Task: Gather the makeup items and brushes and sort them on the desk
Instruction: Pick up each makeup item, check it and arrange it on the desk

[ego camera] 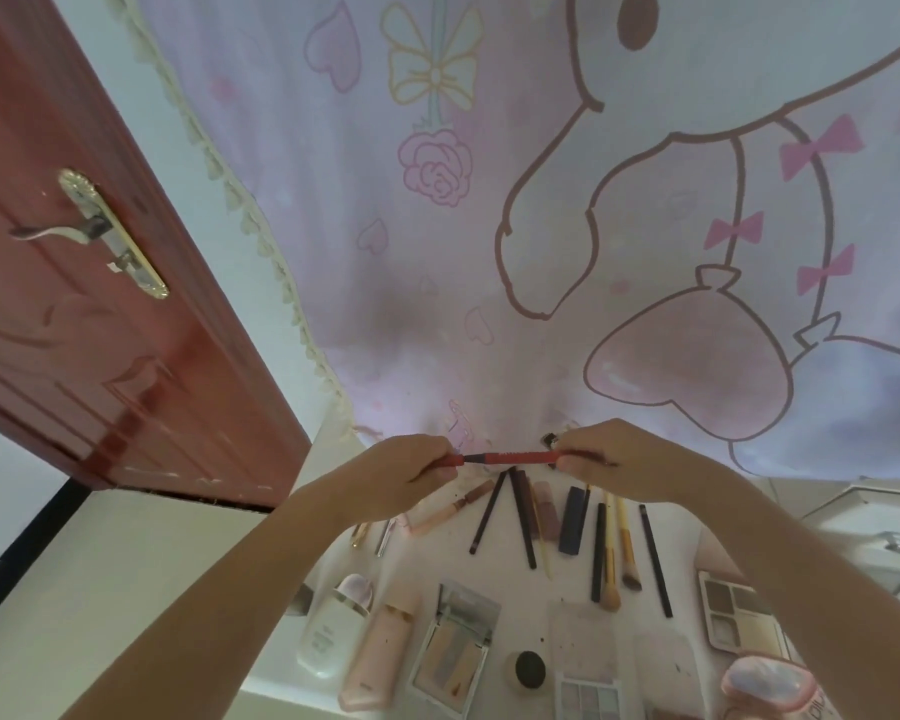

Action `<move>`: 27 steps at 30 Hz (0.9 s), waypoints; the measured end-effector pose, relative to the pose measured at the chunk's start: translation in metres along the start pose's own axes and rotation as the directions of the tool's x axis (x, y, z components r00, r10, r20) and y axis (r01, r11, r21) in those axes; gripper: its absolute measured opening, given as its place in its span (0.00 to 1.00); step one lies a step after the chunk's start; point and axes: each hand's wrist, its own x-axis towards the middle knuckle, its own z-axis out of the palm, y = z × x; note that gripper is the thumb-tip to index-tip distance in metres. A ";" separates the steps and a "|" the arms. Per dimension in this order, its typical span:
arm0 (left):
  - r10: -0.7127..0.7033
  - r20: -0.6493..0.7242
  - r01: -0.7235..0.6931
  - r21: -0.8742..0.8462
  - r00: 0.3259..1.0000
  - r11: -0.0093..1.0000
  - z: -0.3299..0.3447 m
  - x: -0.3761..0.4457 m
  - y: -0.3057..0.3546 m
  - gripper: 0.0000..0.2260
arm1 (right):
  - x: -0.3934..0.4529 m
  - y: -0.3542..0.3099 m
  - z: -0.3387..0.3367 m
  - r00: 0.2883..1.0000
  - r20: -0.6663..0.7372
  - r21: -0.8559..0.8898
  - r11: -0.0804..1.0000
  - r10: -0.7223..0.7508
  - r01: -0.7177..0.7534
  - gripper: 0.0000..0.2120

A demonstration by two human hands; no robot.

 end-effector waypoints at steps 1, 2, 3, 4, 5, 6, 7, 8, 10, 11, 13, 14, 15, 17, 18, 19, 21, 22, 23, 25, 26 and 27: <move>-0.006 0.010 0.006 0.010 1.000 1.000 -0.002 0.001 -0.002 0.08 | 0.003 -0.003 0.002 1.000 0.008 -0.006 1.000 -0.007 0.007 0.12; -0.019 0.017 0.019 0.017 1.000 1.000 -0.004 0.001 -0.006 0.09 | 0.007 -0.005 0.003 1.000 0.013 -0.006 1.000 -0.009 0.009 0.14; -0.035 0.016 0.035 0.023 0.999 0.999 -0.007 0.002 -0.010 0.10 | 0.011 -0.008 0.005 1.000 0.012 0.002 1.000 -0.006 0.006 0.15; -0.050 0.015 0.050 0.033 0.999 0.998 -0.011 0.002 -0.014 0.11 | 0.015 -0.010 0.007 1.000 0.009 0.019 1.000 -0.005 0.005 0.16; -0.062 0.019 0.061 0.048 0.998 0.997 -0.015 0.002 -0.018 0.11 | 0.020 -0.012 0.008 1.000 0.012 0.040 0.999 -0.003 0.003 0.16; -0.074 0.028 0.073 0.064 0.997 0.995 -0.019 0.002 -0.022 0.11 | 0.025 -0.015 0.009 1.000 0.018 0.056 0.998 -0.008 0.007 0.15; -0.088 0.039 0.084 0.082 0.995 0.993 -0.023 0.002 -0.025 0.12 | 0.031 -0.018 0.010 1.000 0.022 0.065 0.998 -0.018 0.016 0.15; -0.103 0.048 0.098 0.101 0.994 0.990 -0.026 0.001 -0.029 0.12 | 0.038 -0.021 0.012 0.999 0.025 0.069 0.997 -0.026 0.024 0.15; -0.141 0.060 0.133 0.130 0.988 0.983 -0.030 0.002 -0.038 0.12 | 0.051 -0.028 0.017 0.999 0.024 0.068 0.997 -0.039 0.037 0.13; -0.161 0.069 0.151 0.138 0.985 0.979 -0.032 0.002 -0.044 0.12 | 0.058 -0.032 0.021 0.999 0.026 0.065 0.997 -0.040 0.038 0.11; -0.183 0.089 0.168 0.154 0.979 0.974 -0.035 0.002 -0.060 0.12 | 0.072 -0.040 0.033 0.999 0.048 0.057 0.998 -0.021 0.018 0.12; -0.183 0.099 0.165 0.166 0.978 0.972 -0.038 0.003 -0.070 0.12 | 0.079 -0.046 0.039 0.998 0.064 0.051 0.999 -0.007 0.004 0.13; -0.179 0.108 0.158 0.181 0.978 0.971 -0.041 0.004 -0.081 0.12 | 0.088 -0.053 0.045 0.997 0.072 0.046 0.999 0.011 -0.014 0.14; -0.167 0.119 0.140 0.205 0.979 0.969 -0.044 0.007 -0.107 0.12 | 0.107 -0.071 0.058 0.996 0.075 0.061 0.996 0.058 -0.063 0.16; -0.154 0.116 0.127 0.214 0.981 0.969 -0.045 0.009 -0.120 0.12 | 0.117 -0.079 0.066 0.993 0.077 0.068 0.993 0.087 -0.092 0.16; -0.135 0.114 0.106 0.236 0.984 0.966 -0.044 0.012 -0.134 0.12 | 0.128 -0.089 0.076 0.988 0.084 0.067 0.988 0.130 -0.136 0.15; -0.104 0.127 0.056 0.335 0.987 0.941 -0.039 0.020 -0.163 0.13 | 0.147 -0.107 0.099 0.966 0.107 0.085 0.966 0.236 -0.245 0.14; -0.087 0.148 0.021 0.400 0.985 0.916 -0.036 0.025 -0.178 0.13 | 0.157 -0.117 0.113 0.948 0.131 0.113 0.945 0.291 -0.306 0.12; -0.066 0.175 -0.022 0.459 0.982 0.888 -0.032 0.029 -0.193 0.13 | 0.167 -0.126 0.126 0.923 0.159 0.140 0.918 0.350 -0.372 0.12; -0.014 0.244 -0.127 0.552 0.970 0.824 -0.022 0.035 -0.218 0.13 | 0.183 -0.142 0.151 0.868 0.202 0.169 0.857 0.454 -0.487 0.14; 0.021 0.282 -0.191 0.591 0.959 0.783 -0.017 0.038 -0.228 0.13 | 0.189 -0.146 0.162 0.843 0.211 0.193 0.824 0.495 -0.533 0.14; 0.055 0.322 -0.254 0.618 0.945 0.744 -0.012 0.041 -0.234 0.13 | 0.196 -0.149 0.171 0.819 0.221 0.223 0.790 0.529 -0.571 0.14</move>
